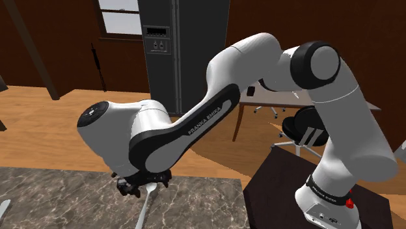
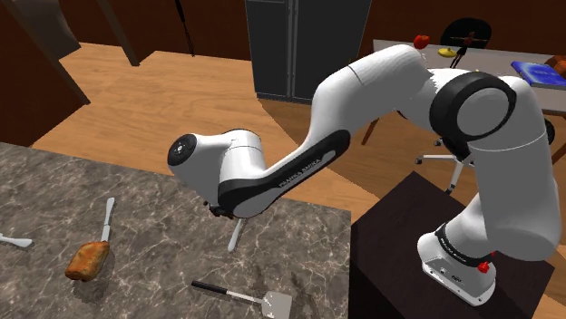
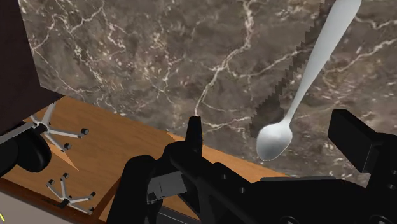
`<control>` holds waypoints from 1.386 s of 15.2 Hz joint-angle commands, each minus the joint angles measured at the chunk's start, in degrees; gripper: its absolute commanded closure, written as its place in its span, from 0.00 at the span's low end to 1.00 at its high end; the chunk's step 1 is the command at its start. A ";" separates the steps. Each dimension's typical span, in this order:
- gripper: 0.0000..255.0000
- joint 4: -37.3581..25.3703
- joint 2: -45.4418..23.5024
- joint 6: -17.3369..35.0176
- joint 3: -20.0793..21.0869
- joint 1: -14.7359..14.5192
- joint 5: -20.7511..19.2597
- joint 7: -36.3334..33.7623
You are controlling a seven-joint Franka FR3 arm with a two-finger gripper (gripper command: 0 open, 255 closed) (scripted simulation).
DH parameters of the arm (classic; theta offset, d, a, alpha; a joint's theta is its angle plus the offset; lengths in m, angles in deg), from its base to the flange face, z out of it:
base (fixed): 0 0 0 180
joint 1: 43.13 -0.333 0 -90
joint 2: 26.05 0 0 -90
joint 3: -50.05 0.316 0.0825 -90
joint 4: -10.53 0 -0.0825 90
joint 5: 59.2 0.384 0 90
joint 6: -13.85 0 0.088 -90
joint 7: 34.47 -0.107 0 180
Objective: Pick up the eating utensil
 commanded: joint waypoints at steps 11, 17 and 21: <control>0.00 -18.86 -16.38 -3.31 -6.01 -9.83 -3.68 -2.81; 1.00 -18.87 -17.05 -2.68 -6.23 -9.98 -3.92 -2.99; 1.00 -18.93 -17.08 -2.71 -6.23 -10.01 -3.92 -2.98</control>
